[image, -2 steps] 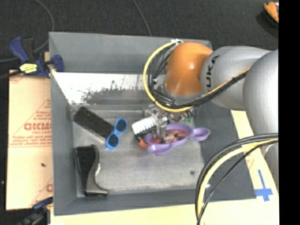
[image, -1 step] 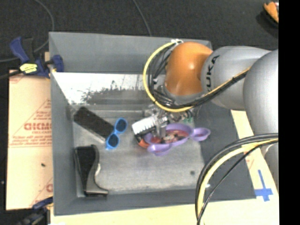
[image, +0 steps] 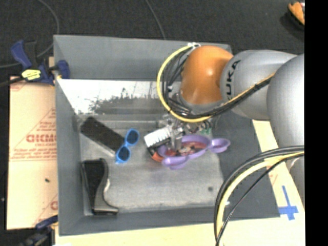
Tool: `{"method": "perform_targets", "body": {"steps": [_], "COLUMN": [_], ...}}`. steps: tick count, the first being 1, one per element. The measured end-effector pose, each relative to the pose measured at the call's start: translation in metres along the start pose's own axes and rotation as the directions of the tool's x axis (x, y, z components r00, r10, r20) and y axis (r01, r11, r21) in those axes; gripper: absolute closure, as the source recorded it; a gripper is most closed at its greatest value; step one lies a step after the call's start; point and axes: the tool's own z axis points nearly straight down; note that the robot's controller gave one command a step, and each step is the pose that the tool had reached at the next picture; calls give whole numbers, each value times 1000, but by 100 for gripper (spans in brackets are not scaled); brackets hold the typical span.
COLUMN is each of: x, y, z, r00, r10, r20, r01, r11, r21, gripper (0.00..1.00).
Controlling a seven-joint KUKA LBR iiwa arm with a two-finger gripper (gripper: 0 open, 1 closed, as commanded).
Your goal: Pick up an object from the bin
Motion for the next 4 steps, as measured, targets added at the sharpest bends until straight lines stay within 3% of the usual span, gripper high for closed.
{"method": "perform_targets", "body": {"steps": [4], "x": [1], "y": [0], "z": [-71], "r00": [1000], "r10": [1], "r20": [-2], "r01": [-1], "r11": [1000], "r21": [-1], "gripper": [100]}}
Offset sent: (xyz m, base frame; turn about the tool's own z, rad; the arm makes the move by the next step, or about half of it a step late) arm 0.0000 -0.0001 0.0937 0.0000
